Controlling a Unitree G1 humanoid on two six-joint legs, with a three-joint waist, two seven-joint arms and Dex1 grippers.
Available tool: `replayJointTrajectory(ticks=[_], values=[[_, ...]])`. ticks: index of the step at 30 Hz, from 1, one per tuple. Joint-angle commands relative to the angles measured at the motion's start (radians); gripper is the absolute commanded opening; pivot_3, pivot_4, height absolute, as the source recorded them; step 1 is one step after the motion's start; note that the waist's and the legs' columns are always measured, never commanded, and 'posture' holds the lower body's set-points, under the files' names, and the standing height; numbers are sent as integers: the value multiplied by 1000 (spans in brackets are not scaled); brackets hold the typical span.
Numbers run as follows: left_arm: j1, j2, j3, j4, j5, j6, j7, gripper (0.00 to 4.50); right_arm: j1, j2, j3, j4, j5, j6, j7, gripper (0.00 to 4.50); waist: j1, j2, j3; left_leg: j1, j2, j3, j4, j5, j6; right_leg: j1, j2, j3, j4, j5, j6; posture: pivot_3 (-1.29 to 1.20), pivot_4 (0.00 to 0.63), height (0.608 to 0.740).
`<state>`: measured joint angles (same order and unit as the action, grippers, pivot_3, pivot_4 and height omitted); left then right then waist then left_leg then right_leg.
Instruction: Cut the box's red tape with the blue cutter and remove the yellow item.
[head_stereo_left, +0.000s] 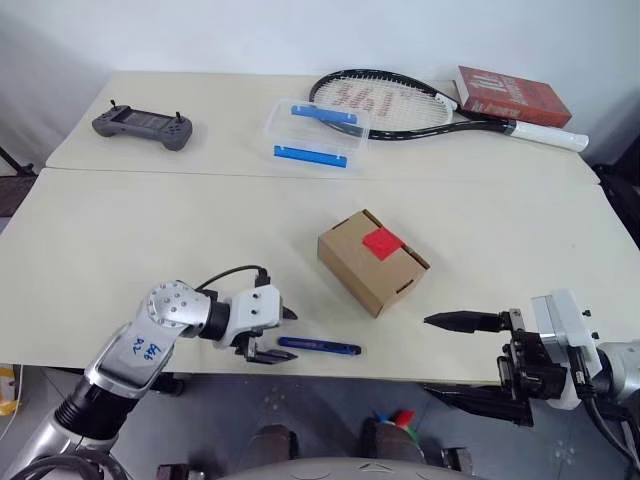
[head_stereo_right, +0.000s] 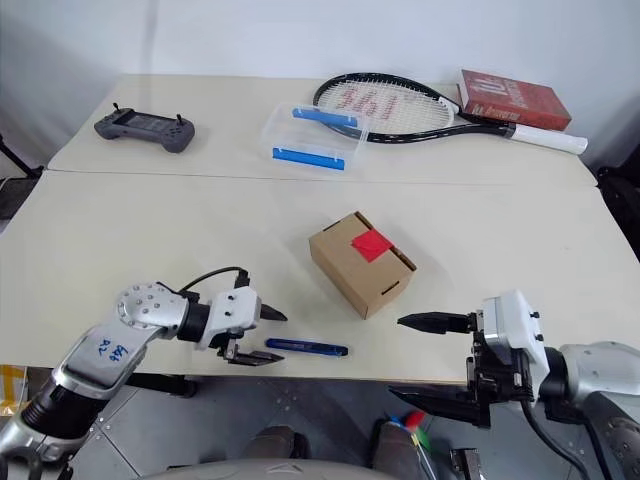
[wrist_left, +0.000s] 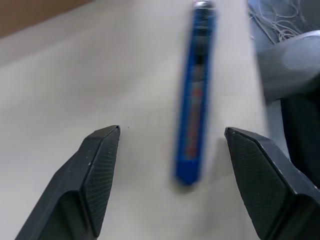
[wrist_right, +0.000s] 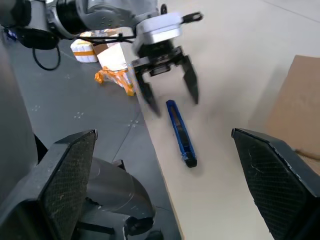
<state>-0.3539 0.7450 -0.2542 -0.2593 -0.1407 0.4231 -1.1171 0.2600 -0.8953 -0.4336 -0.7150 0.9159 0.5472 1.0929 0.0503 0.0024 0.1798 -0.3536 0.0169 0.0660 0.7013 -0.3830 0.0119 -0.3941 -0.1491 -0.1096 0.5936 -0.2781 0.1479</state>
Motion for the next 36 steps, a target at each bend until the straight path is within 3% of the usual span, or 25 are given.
replayJointTrajectory(ticks=[1, 15, 18, 27, 33, 36], values=[[-23, -10, -13, 31, -4, -32, -17, 3562, 25, -4, -52, -48, 26, -3, -10, 4500, 0, 0, 0, 0, 0, 0, 0, 0, 0, 0, 0, 0, 0, 0, 0, 0, 150, 740], [39, 15, -72, 23, 50, -101, -42, 3562, 70, 15, -73, -89, 34, -16, -69, 4500, -1, 0, 0, 1, 0, 0, 0, 0, 0, 0, 0, 0, 0, 0, 0, 0, 150, 740], [42, 0, -78, 32, 66, -83, -12, 2995, 67, 15, -68, -90, 33, -19, -74, 4500, 0, 1, 0, 1, 0, 0, 0, 0, 0, 1, 0, 0, 0, 0, 0, 0, 150, 740], [52, 7, -101, 18, 86, -87, 13, 388, 46, 22, -41, -97, 40, -35, -78, 4500, 3, 1, -1, 2, 0, 0, 2, 0, 1, 3, 0, 1, 1, 0, 0, 0, 150, 740], [29, 2, -111, 39, 92, -92, 9, 381, 8, 26, 40, -100, 11, -39, -90, 4500, 3, 1, -2, 2, 0, 0, 2, 0, 1, 3, 0, 1, 1, 0, 0, 0, 150, 740], [-23, -36, -137, 27, 92, -64, 13, 381, -72, 22, 161, -78, -50, -37, -101, 4500, 4, 1, -3, 2, 0, 0, 2, 1, 1, 3, 0, 2, 1, 0, 0, 0, 150, 740]])
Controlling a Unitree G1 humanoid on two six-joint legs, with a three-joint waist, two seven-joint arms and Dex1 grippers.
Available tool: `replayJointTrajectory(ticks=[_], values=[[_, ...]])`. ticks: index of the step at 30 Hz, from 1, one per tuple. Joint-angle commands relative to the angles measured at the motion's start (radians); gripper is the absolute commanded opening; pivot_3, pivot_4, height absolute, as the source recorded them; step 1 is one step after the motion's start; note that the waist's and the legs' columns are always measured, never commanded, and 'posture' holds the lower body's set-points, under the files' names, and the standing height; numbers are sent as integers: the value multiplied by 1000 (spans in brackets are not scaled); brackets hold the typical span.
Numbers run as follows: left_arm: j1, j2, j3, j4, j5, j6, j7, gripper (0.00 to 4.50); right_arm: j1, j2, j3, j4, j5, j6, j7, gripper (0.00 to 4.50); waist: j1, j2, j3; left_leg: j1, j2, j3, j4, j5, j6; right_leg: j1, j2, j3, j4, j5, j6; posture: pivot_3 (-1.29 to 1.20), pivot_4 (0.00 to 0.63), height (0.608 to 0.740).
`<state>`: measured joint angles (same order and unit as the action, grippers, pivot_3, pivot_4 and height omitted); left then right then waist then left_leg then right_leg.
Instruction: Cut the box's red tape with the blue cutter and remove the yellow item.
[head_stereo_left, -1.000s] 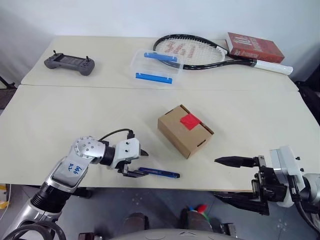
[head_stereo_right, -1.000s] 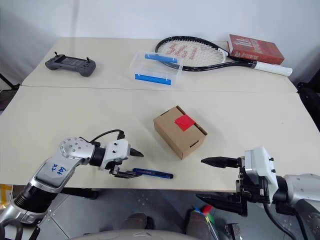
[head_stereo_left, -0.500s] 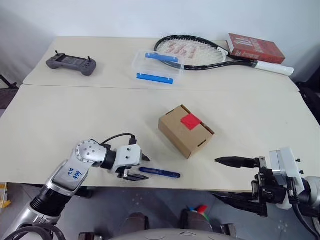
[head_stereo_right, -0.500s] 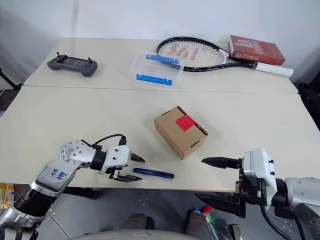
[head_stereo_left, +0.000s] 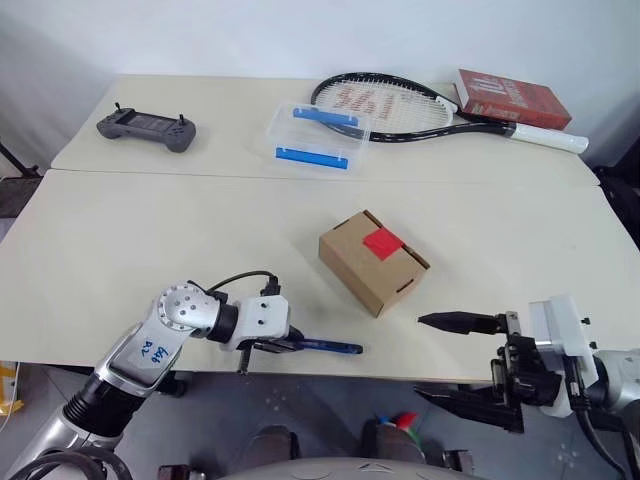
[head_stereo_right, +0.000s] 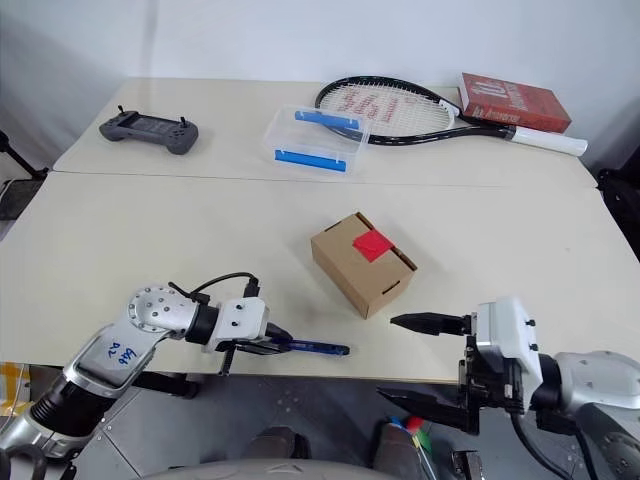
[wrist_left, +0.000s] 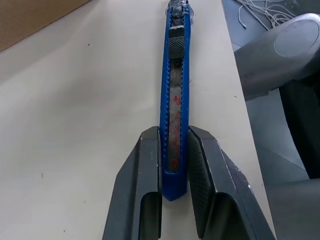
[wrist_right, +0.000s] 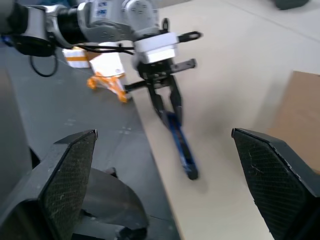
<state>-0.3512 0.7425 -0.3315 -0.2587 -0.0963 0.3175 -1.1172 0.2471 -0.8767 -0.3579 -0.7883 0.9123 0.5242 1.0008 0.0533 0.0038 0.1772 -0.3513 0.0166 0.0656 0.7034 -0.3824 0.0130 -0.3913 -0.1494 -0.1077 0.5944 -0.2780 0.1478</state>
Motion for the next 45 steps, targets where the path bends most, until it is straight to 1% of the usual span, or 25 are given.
replayJointTrajectory(ticks=[1, 3, 5, 7, 13, 14, 15, 17, 18, 26, 29, 33, 38, 45], values=[[-41, -47, -69, 21, 49, 55, 16, 381, -85, 1, 122, 5, -68, -12, -8, 4500, 3, 0, 0, 0, 0, 0, 1, 0, 0, 0, 0, 0, 0, 0, 0, 0, 150, 740], [-76, -84, -104, 5, 71, 95, 28, 381, -152, -6, 234, 55, -165, -10, -12, 4500, 5, 0, 0, -2, -2, -1, 2, 1, 2, 0, 0, 2, -1, 0, 0, 0, 150, 740], [-97, -109, -135, -5, 103, 122, 42, 381, -196, 0, 316, 118, -263, -31, -20, 4129, 5, 0, 0, -2, -2, -1, 4, 1, 2, 1, 0, 3, -1, 0, 0, 0, 150, 740], [-110, -118, -155, -11, 133, 128, 52, 381, -218, 5, 368, 170, -338, -64, -16, 3612, 7, 0, 0, -4, -3, -1, 5, 1, 3, 0, 0, 3, -1, 0, 0, 0, 150, 740], [-126, -134, -170, -30, 156, 150, 68, 381, -284, 27, 436, 300, -465, -99, -35, 1437, 4, 0, 0, -4, -3, -2, 6, 0, 4, 0, 0, 3, -1, 0, 0, 0, 150, 740], [-125, -135, -171, -35, 156, 154, 68, 381, -293, 28, 443, 313, -480, -101, -36, 1013, 4, 0, 0, -5, -3, -2, 8, 0, 4, 0, 0, 3, -1, 0, 0, 0, 150, 740], [-123, -135, -171, -42, 157, 159, 67, 381, -300, 29, 449, 321, -489, -100, -34, 772, 4, 0, 0, -5, -3, -2, 8, 0, 4, 0, 0, 3, -1, 0, 0, 0, 150, 740], [-114, -135, -175, -58, 158, 171, 67, 381, -313, 45, 465, 335, -504, -102, -34, 91, 1, 0, 0, -5, -2, -2, 9, 0, 4, 0, 0, 3, 0, 0, 0, 0, 150, 740], [-110, -136, -177, -65, 159, 177, 68, 381, -319, 54, 473, 342, -506, -106, -28, 40, 0, 0, 0, -5, -2, -2, 9, 0, 4, 0, 0, 3, 0, 0, 0, 0, 150, 740], [-103, -138, -186, -91, 159, 208, 75, 381, -335, 72, 505, 397, -543, -133, 10, 40, 0, 0, 0, -5, -2, -2, 10, 0, 4, 0, 0, 3, 0, 0, 0, 0, 150, 740], [-105, -150, -191, -101, 157, 223, 79, 381, -331, 93, 520, 405, -550, -111, -14, 40, 0, 0, 0, -5, -2, -2, 10, 0, 4, 0, 0, 3, 1, 0, 0, 0, 150, 740], [-101, -152, -194, -114, 157, 243, 81, 381, -336, 97, 531, 407, -562, -108, -4, 40, 1, 0, 0, -5, -2, -2, 10, 0, 4, 0, 0, 3, 1, 0, 0, 0, 150, 740], [-100, -151, -194, -119, 157, 257, 82, 381, -362, 134, 575, 409, -583, -89, -21, 40, -2, 0, 0, -5, -2, -2, 10, 0, 4, 0, 0, 3, 1, 0, 0, 0, 150, 740], [-106, -153, -196, -117, 160, 263, 80, 381, -414, 212, 635, 418, -611, -50, -64, 40, -2, 0, 0, -5, -2, -2, 10, 0, 4, 0, 0, 3, 1, 0, 0, 0, 150, 740]])
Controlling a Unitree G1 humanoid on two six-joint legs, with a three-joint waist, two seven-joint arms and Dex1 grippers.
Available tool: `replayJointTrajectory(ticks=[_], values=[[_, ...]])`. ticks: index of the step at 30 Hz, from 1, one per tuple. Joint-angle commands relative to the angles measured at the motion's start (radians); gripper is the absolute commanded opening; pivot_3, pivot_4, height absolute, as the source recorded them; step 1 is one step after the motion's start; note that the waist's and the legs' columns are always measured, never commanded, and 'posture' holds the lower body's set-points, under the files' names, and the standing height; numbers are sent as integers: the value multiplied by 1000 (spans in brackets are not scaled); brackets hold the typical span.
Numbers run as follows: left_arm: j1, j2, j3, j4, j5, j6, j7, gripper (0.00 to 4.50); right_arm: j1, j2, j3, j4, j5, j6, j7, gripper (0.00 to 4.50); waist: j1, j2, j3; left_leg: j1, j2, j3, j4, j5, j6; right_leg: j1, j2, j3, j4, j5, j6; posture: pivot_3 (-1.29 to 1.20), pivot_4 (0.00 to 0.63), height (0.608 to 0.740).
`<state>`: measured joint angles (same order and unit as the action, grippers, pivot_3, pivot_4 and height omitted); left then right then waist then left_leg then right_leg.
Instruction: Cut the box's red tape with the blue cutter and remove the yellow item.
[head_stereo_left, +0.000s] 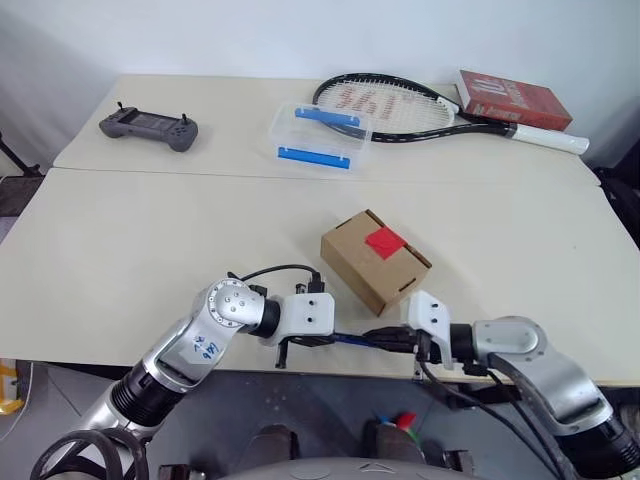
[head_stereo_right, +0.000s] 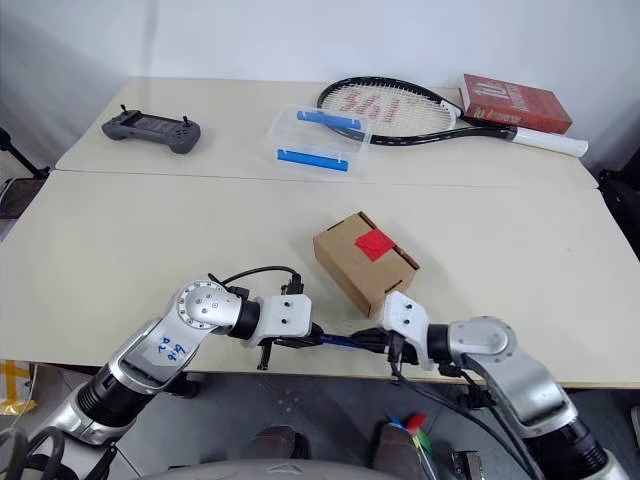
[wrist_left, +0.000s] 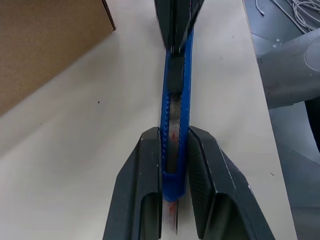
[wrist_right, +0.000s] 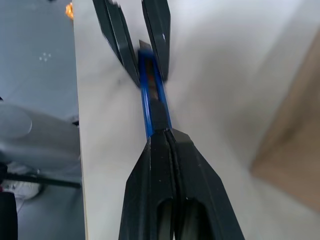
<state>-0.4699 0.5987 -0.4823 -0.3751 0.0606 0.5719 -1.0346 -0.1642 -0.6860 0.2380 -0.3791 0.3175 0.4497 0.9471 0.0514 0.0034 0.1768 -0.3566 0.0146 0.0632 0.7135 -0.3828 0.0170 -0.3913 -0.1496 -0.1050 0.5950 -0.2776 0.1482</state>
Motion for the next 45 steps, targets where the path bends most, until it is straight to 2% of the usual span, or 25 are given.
replayJointTrajectory(ticks=[1, 9, 12, 14, 17, 22, 25, 28, 32, 35, 41, 45], values=[[12, -9, -45, -1, 3, 8, -3, 381, -11, 33, 49, 7, -22, 29, -17, 40, 0, 0, 0, 0, 0, 0, 0, 0, 0, 0, 0, 0, 0, 0, 0, 0, 150, 740], [8, -17, -48, 12, 4, 7, -1, 381, -29, 66, 68, 9, -33, 52, -29, 40, -1, 0, 0, 0, 0, 0, 0, 0, 0, 0, 0, 0, 0, 0, 0, 0, 150, 740], [15, -18, -37, 20, 0, -19, 4, 381, -2, 48, -17, -40, 43, 78, -21, 40, 3, 0, 0, 0, 0, 0, 0, 0, 0, 0, 0, 0, 0, 0, 0, 0, 150, 740], [40, -18, 7, 41, -8, -148, 30, 381, 38, 34, -149, -125, 196, 172, -24, 201, 5, 0, 0, -1, 0, -1, 0, 0, 1, 0, 0, 0, 0, 0, 0, 0, 150, 740], [84, -3, 90, 97, -7, -454, 85, 381, 95, 6, -356, -232, 439, 340, -76, 925, -1, 1, 0, -2, 0, -3, 0, -2, 1, -1, -1, 0, 0, 0, 0, 0, 150, 740], [145, 15, 196, 165, -53, -810, 115, 381, 170, -78, -591, -275, 868, 618, -297, 2622, -6, 1, 1, -2, 2, -9, 1, -4, 0, -2, -1, -2, 0, 1, 1, 0, 150, 740], [153, 18, 212, 193, -54, -913, 116, 381, 220, -167, -637, -247, 1171, 676, -508, 3592, -6, 3, 2, -2, 3, -9, 1, -4, 0, -2, -1, -2, 0, 1, 1, 0, 150, 740], [133, -4, 203, 216, -29, -955, 130, 381, 226, -234, -573, -218, 1420, 607, -766, 4484, -7, 2, 2, -2, 2, -8, 1, -5, 1, -2, -2, -2, -1, 1, 1, 0, 150, 740], [116, -27, 184, 233, 1, -964, 139, 381, 177, -278, -465, -226, 1612, 515, -952, 4484, -8, 2, 2, -2, 2, -6, 1, -5, 1, -2, -1, -2, -1, 1, 1, 0, 150, 740], [112, -32, 183, 234, 31, -962, 153, 381, 162, -288, -414, -238, 1654, 467, -1009, 4484, -7, 2, 2, -2, 2, -5, 1, -5, 1, -2, -1, -2, -2, 2, 2, 0, 150, 740], [121, -12, 161, 257, 90, -972, 145, 381, 145, -310, -377, -239, 1655, 427, -1038, 4484, -4, 2, 2, -4, 2, 1, 1, -6, 3, -2, -1, -2, -4, 3, 4, 0, 150, 740], [135, 31, 136, 261, 111, -808, 80, 381, 161, -365, -435, -242, 1478, 486, -885, 4484, -4, 2, 2, -5, 2, 2, 1, -6, 3, -3, 0, -3, -5, 3, 4, 0, 150, 740]])
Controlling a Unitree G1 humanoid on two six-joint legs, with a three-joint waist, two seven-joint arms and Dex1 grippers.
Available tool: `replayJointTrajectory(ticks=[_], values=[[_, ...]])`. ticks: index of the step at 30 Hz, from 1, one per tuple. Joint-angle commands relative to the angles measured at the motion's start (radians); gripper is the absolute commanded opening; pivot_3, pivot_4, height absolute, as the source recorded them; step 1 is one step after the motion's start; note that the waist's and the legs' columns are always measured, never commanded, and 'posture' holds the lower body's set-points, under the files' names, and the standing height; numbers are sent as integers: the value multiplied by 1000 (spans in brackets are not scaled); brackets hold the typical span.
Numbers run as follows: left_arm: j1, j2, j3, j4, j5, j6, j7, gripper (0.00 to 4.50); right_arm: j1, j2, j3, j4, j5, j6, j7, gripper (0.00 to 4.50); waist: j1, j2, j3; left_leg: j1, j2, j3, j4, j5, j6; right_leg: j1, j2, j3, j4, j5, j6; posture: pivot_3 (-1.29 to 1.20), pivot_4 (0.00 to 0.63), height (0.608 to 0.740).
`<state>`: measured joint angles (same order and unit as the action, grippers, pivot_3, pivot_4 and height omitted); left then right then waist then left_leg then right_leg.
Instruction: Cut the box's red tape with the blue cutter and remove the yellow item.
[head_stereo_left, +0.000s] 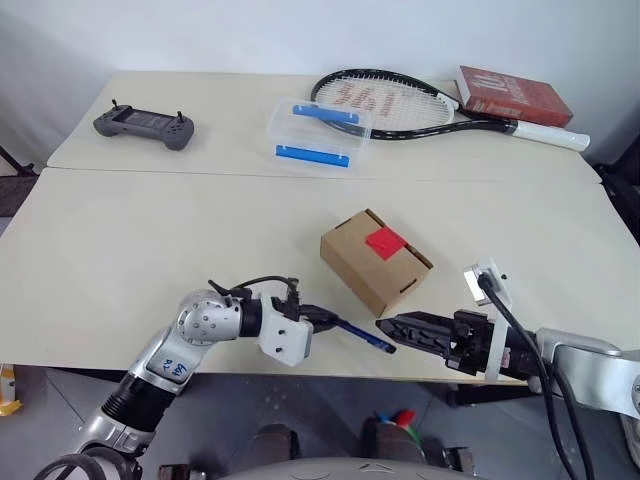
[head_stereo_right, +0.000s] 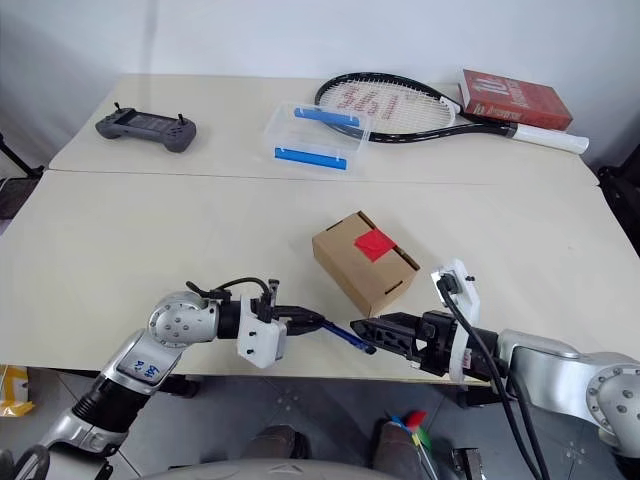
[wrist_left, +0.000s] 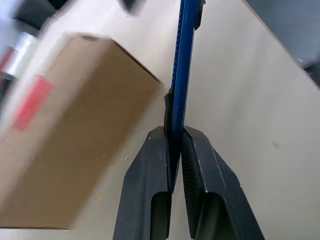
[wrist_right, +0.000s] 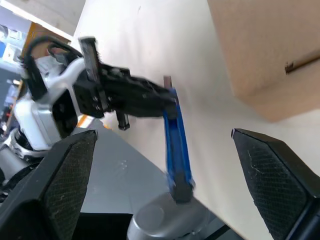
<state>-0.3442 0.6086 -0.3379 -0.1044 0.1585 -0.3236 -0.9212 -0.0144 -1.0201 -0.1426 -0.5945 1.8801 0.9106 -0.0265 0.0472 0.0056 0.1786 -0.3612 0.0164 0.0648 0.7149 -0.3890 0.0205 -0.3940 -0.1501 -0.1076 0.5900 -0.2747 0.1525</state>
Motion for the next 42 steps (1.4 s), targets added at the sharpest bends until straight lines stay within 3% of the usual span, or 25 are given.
replayJointTrajectory(ticks=[1, 4, 7, 16, 29, 42], values=[[9, 25, -7, -22, -3, 123, -49, 381, 36, -53, -83, -38, -168, 30, 171, 4484, 0, 0, 0, 0, 0, 0, 0, 0, 0, 0, 0, 0, 0, 0, 0, 0, 150, 740], [11, 30, -10, -77, -68, 219, -104, 381, 120, -96, -154, -76, -358, 26, 382, 4484, 1, 0, 0, 0, 1, 0, 0, 0, 0, 0, 0, 0, 0, 0, 0, 0, 150, 740], [15, 44, -22, -140, -122, 357, -162, 991, 176, -83, -200, -87, -425, 8, 468, 4500, -4, 0, 0, 0, 1, -1, 0, -1, 0, 0, 1, 0, 0, 0, 0, 0, 150, 740], [-27, 61, 6, -167, -266, 532, -275, 3697, 187, -50, -239, -71, -484, 16, 537, 4500, -2, 0, 0, 1, 1, -3, 0, -1, 0, 0, 1, 1, 0, 0, 0, 0, 150, 740], [-207, 41, -33, 64, -292, 507, -428, 3697, 230, -2, -269, -117, -476, 16, 507, 4500, 4, 0, 0, -1, 0, 0, 1, -1, 0, 0, 1, 0, 0, 0, 0, 0, 150, 740], [-317, -78, -99, 298, -247, 477, -489, 3697, 265, 32, -276, -154, -472, 7, 469, 4500, 7, 0, 0, -5, -1, -1, 4, -1, 0, -1, 1, -1, -1, 1, 1, 0, 150, 740]])
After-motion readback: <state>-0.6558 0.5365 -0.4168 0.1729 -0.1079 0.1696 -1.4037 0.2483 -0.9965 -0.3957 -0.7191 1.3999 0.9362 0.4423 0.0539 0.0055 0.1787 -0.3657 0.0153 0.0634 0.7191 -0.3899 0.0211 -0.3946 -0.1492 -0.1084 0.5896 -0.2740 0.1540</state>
